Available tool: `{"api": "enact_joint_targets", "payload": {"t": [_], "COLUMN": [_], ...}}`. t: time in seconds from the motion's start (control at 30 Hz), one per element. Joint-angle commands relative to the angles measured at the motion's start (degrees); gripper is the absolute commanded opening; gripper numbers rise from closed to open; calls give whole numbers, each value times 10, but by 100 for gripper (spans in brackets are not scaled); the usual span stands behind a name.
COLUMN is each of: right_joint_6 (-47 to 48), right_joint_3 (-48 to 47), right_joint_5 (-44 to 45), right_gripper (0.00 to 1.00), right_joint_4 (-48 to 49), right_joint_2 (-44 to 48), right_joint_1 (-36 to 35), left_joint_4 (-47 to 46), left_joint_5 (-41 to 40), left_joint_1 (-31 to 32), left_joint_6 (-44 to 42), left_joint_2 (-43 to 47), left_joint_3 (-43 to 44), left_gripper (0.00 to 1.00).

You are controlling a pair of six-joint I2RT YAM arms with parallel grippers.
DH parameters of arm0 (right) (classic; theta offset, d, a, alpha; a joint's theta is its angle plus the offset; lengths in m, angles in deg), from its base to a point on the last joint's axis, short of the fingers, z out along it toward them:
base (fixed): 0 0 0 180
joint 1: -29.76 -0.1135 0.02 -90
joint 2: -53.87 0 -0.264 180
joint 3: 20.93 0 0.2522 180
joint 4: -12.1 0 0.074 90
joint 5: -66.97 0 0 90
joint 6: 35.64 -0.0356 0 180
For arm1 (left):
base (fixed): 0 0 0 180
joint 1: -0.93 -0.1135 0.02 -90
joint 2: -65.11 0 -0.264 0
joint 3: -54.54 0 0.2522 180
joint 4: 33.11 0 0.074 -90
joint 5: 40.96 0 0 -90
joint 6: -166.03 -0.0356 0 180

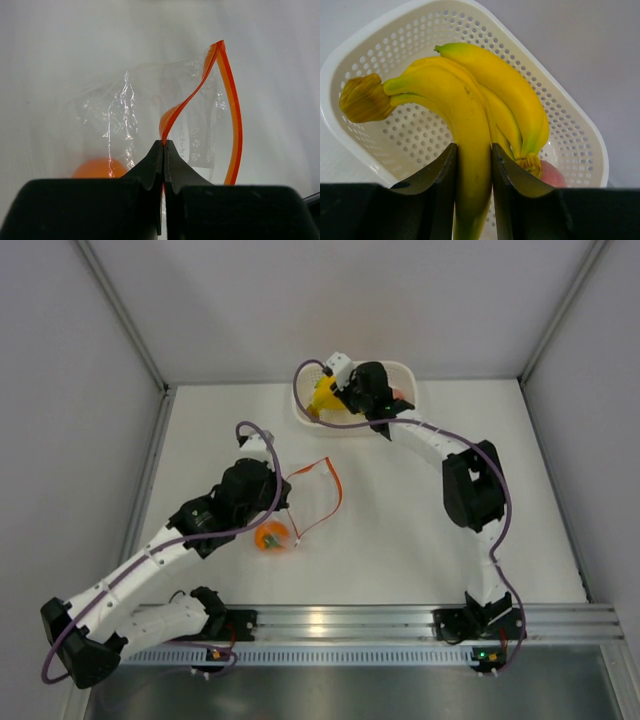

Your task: Open the zip-top bag and remove the fake food

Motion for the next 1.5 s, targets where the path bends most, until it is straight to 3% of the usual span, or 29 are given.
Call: {"api": "enact_joint_targets", "payload": {"t": [0.0, 0.07, 0.1, 0.2, 0.37, 0.43, 0.47, 0.5, 0.63, 0.73, 0.77, 0.8, 1.07, 1.2, 1.47], "right_joint_6": [23, 18, 17, 14, 11, 2, -7, -20, -135, -212, -241, -300, -442, -465, -488], "right_joint_3": [-58, -71, -76, -72, -59, -38, -16, -7, 39, 61, 72, 77, 130, 169, 226], "right_joint_5": [-77, -78, -78, -58, -39, -32, -15, -13, 30, -10, -73, -91, -142, -101, 19], "right_gripper": [0, 1, 20, 53, 60, 72, 98, 99, 99, 99, 98, 92, 66, 58, 47], "right_joint_4": [52, 44, 44, 54, 55, 67, 76, 81, 91, 61, 54, 51, -57, -111, -200], "right_joint_2": [-22, -41, -45, -49, -25, 8, 22, 36, 125, 174, 183, 193, 300, 377, 492], "right_joint_1": [18, 26, 27, 28, 28, 28, 27, 26, 25, 29, 35, 49, 33, 0, -139], "left_joint_4": [-4, -4, -4, -4, -4, -4, -4, -4, -5, -5, -7, -7, -40, -55, -111], "left_joint_5": [12, 11, 9, 6, 14, 17, 17, 17, 18, 12, 11, 9, 4, -5, -31], "left_joint_1": [-3, -3, -2, -2, -2, -2, -2, -2, -2, -2, -1, -2, -1, -2, -1], "left_joint_6": [-12, -16, -17, -21, -22, -19, -17, -16, -5, 5, 9, 11, 25, 41, 112], "left_joint_2": [5, 6, 6, 9, 8, 6, 6, 6, 1, -2, -3, -4, -22, -55, -79], "left_joint_3": [25, 24, 24, 25, 31, 34, 35, 37, 45, 53, 55, 57, 82, 104, 104], "left_gripper": [0, 0, 0, 0, 0, 0, 0, 0, 0, 0, 0, 0, 0, 0, 0]}}
